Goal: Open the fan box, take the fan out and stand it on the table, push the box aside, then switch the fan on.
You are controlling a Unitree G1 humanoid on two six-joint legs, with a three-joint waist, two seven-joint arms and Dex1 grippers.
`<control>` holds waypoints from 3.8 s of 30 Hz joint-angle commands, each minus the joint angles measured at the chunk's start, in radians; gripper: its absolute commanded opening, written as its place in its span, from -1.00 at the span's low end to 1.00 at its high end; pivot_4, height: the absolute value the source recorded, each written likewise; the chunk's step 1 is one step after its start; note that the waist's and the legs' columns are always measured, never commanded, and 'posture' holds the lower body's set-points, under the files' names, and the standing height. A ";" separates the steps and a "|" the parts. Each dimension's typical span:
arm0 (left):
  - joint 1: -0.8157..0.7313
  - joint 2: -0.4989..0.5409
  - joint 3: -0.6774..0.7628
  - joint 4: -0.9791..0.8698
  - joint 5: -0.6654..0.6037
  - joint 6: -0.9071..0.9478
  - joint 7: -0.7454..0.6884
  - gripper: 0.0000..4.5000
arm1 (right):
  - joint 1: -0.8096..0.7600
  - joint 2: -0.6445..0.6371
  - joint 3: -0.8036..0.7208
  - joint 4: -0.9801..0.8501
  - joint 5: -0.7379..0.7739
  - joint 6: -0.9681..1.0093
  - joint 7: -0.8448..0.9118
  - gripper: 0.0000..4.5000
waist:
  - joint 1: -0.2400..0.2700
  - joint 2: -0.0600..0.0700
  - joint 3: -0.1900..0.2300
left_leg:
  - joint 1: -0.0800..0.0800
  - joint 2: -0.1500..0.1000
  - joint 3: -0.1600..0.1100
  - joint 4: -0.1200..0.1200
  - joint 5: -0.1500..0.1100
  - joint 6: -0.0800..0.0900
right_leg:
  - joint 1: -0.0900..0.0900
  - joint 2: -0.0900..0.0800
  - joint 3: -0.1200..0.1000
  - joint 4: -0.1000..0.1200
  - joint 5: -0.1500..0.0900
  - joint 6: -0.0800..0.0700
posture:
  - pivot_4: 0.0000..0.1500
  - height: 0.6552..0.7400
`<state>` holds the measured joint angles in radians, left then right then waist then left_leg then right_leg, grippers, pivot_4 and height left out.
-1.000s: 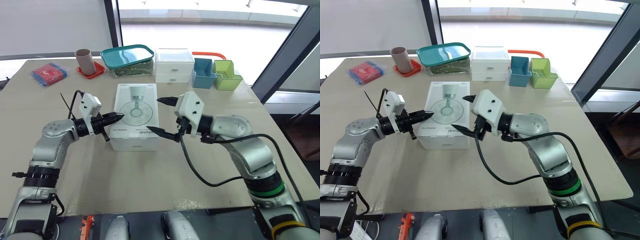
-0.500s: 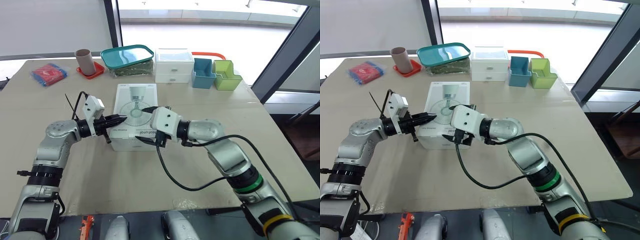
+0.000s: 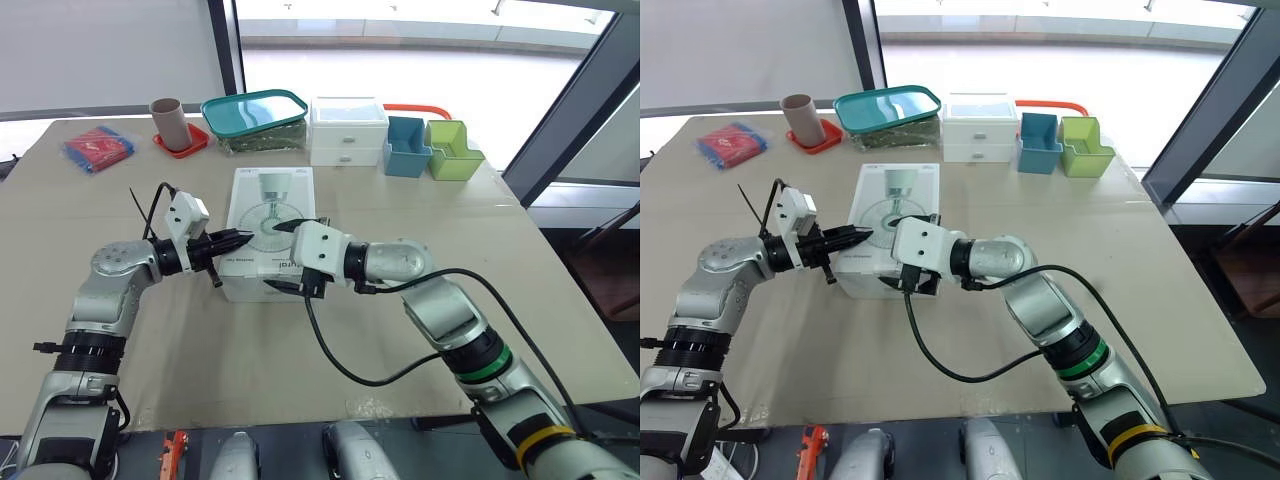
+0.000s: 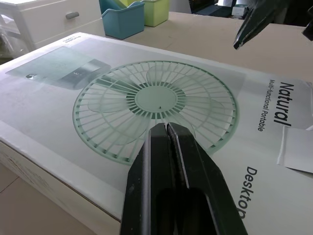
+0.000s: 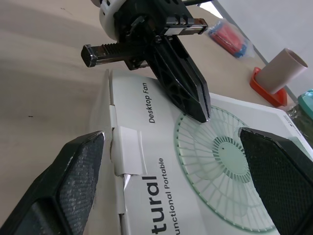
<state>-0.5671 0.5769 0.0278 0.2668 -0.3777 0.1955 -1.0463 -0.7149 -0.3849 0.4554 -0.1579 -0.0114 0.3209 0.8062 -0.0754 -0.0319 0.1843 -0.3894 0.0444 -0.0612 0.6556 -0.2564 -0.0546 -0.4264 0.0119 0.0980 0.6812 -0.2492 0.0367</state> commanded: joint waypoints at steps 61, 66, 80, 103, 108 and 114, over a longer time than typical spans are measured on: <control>0.019 -0.009 -0.004 -0.026 0.035 -0.007 -0.006 -0.96 | -0.039 0.016 -0.394 -0.130 0.303 0.307 0.021 1.00 | 0.000 0.000 0.000 | 0.000 0.000 -0.001 0.000 0.000 0.000 | 0.001 0.000 -0.001 0.000 0.000 0.000 | 1.00 1.00; 0.022 -0.012 -0.003 -0.024 0.037 -0.008 -0.007 -1.00 | 0.020 -0.062 -0.456 -0.173 0.388 0.366 0.033 0.51 | 0.000 0.000 0.000 | 0.000 0.000 -0.001 0.000 0.000 0.000 | 0.001 0.000 -0.001 0.000 0.000 0.000 | 1.00 1.00; 0.030 -0.009 -0.003 -0.030 0.040 -0.006 -0.008 -1.00 | 0.184 -0.136 -0.381 -0.255 0.399 0.346 0.033 -0.98 | -0.001 0.000 0.000 | 0.002 0.000 0.000 0.000 0.000 0.000 | 0.002 0.001 0.000 0.000 0.000 0.000 | 1.00 1.00; 0.029 -0.004 -0.010 -0.019 0.058 -0.015 -0.006 -1.00 | 0.279 -0.157 -0.249 -0.233 0.387 0.237 0.102 0.87 | 0.000 0.000 0.000 | 0.002 0.000 0.000 0.000 0.000 0.000 | 0.002 0.001 0.000 0.000 0.000 0.000 | 1.00 1.00; 0.029 -0.004 -0.010 -0.019 0.061 -0.018 -0.009 -1.00 | 0.300 -0.165 -0.230 -0.217 0.391 0.222 0.131 0.87 | 0.000 0.000 0.000 | 0.002 0.000 0.000 0.000 0.000 0.000 | 0.002 0.001 0.000 0.000 0.000 0.001 | 1.00 1.00; 0.028 -0.005 -0.009 -0.016 0.064 -0.023 -0.007 -1.00 | 0.297 -0.165 -0.212 -0.181 0.367 0.201 0.140 0.87 | 0.000 0.000 0.000 | 0.002 0.000 0.000 0.000 0.000 0.000 | 0.002 0.001 0.000 0.000 0.000 0.000 | 1.00 1.00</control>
<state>-0.5479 0.5632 0.0279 0.2424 -0.3331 0.1717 -1.0542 -0.4085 -0.5444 0.2380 -0.3242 0.3555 0.5436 0.9364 -0.0754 -0.0318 0.1842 -0.3873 0.0442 -0.0614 0.6555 -0.2563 -0.0545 -0.4244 0.0124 0.0983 0.6810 -0.2494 0.0371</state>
